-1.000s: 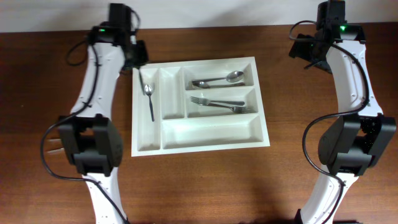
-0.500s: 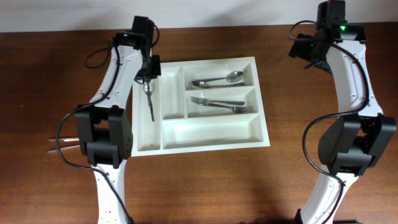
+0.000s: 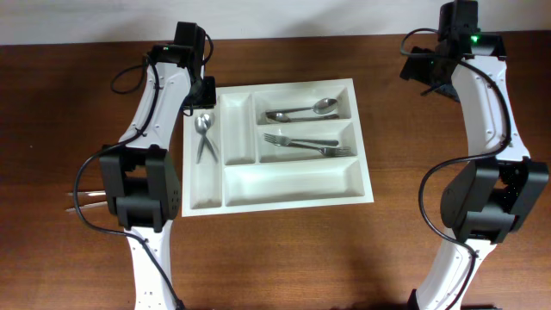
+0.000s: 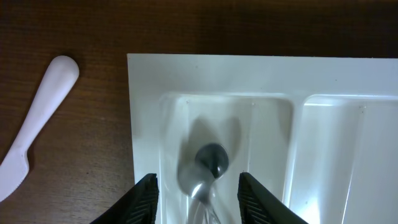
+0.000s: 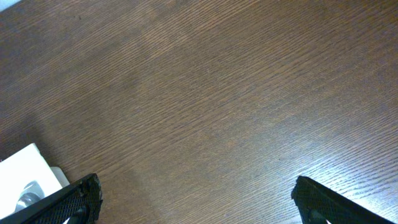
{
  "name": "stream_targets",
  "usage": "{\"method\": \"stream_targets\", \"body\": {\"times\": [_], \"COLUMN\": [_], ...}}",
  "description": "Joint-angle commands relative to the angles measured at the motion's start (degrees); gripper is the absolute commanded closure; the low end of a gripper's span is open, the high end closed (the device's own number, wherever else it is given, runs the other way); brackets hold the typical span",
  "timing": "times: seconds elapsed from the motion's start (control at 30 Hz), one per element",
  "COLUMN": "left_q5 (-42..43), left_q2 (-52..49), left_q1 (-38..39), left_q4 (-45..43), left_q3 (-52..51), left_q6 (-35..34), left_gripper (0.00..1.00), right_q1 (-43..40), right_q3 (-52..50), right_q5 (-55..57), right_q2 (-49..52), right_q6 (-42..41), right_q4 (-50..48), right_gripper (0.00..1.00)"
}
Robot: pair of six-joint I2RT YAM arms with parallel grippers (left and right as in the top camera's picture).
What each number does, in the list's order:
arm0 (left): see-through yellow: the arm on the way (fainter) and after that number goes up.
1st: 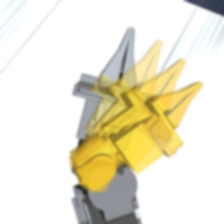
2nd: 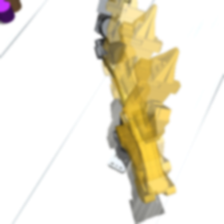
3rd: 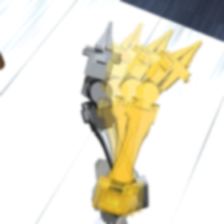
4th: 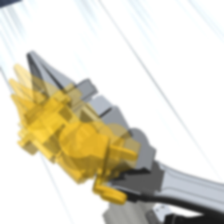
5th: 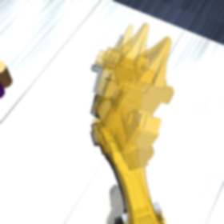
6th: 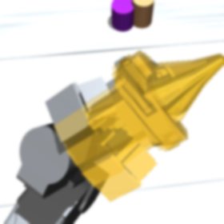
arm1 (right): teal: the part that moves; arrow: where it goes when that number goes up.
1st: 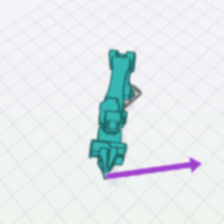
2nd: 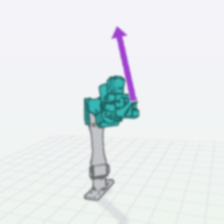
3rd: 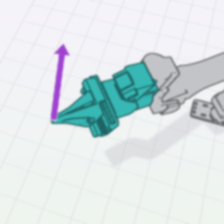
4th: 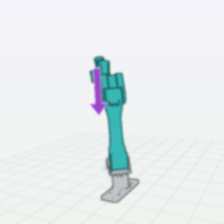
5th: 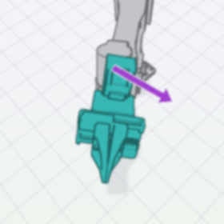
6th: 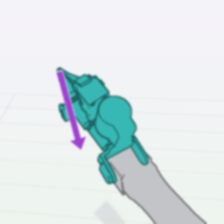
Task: Pack container
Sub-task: 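Carry the spoon into the left compartment beside the first and release, then move the left gripper to the white plastic knife and grasp its handle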
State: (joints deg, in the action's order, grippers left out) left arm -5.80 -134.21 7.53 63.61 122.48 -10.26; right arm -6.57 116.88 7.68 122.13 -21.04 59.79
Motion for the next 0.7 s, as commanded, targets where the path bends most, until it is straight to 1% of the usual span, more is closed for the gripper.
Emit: {"method": "stream_targets", "body": {"times": [0.0, 0.17, 0.23, 0.33, 0.37, 0.4, 0.47, 0.53, 0.6, 0.67], "left_q5": [0.13, -0.04, -0.04, -0.24, 0.02, 0.26, 2.32, 7.15, 12.07, 15.26], "left_q2": [-0.07, -0.02, -0.02, -0.02, -0.02, -0.02, -0.02, -0.04, -0.17, -0.50], "left_q1": [-0.13, -3.06, -5.57, -10.38, -12.26, -13.35, -16.22, -18.64, -20.57, -21.84], "left_q4": [-0.22, 0.07, 1.44, 3.89, 4.44, 4.57, 4.63, 4.28, 3.41, 2.36], "left_q3": [-0.42, 1.31, 3.50, 7.08, 8.09, 8.33, 8.33, 8.00, 7.56, 7.23], "left_q6": [0.55, 0.52, 0.50, 1.77, 4.72, 6.95, 13.92, 18.49, 22.21, 24.68], "left_gripper": [0.55, 0.50, 0.48, 0.47, 0.47, 0.43, 0.41, 0.36, 0.33, 0.25], "right_q1": [0.15, 0.15, 0.15, 0.15, 0.15, 0.15, 0.15, 0.15, 0.15, 0.15], "right_q3": [-0.26, -0.26, -0.26, -0.26, -0.26, -0.26, -0.26, -0.26, -0.26, -0.26], "right_q5": [0.52, 0.52, 0.52, 0.52, 0.52, 0.52, 0.52, 0.52, 0.52, 0.52], "right_q2": [0.50, 0.50, 0.50, 0.50, 0.50, 0.50, 0.50, 0.50, 0.50, 0.50], "right_q6": [-0.68, -0.68, -0.68, -0.68, -0.68, -0.68, -0.68, -0.68, -0.68, -0.68], "right_q4": [-0.17, -0.17, -0.17, -0.17, -0.17, -0.17, -0.17, -0.17, -0.17, -0.17], "right_gripper": [0.01, 0.01, 0.01, 0.01, 0.01, 0.01, 0.01, 0.01, 0.01, 0.01]}}
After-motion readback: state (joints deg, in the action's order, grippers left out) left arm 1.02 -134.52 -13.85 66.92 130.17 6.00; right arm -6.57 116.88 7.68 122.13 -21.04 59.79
